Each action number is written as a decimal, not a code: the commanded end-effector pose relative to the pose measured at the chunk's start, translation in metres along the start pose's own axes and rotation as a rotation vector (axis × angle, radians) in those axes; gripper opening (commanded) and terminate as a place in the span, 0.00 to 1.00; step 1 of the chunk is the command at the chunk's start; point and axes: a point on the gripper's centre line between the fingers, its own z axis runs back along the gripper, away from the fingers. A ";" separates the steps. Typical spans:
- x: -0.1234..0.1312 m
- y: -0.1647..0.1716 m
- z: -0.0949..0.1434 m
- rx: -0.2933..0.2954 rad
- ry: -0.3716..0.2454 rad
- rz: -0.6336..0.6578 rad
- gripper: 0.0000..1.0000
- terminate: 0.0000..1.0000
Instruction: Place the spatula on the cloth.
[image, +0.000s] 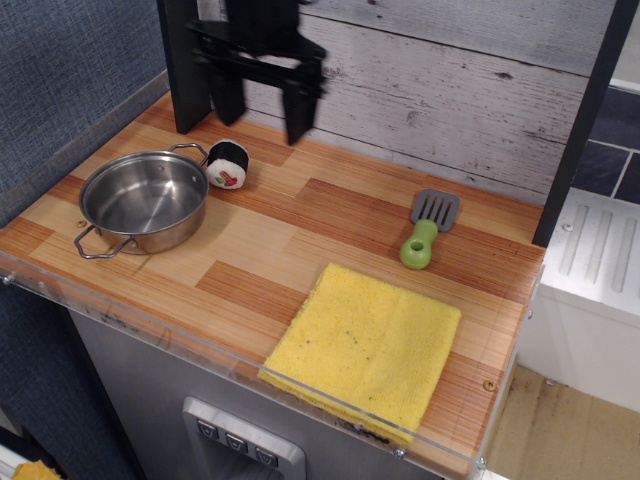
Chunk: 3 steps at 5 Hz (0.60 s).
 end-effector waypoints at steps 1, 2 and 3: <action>0.027 -0.076 -0.033 -0.080 0.003 -0.015 1.00 0.00; 0.035 -0.100 -0.056 -0.074 0.035 -0.003 1.00 0.00; 0.039 -0.112 -0.082 -0.051 0.093 -0.017 1.00 0.00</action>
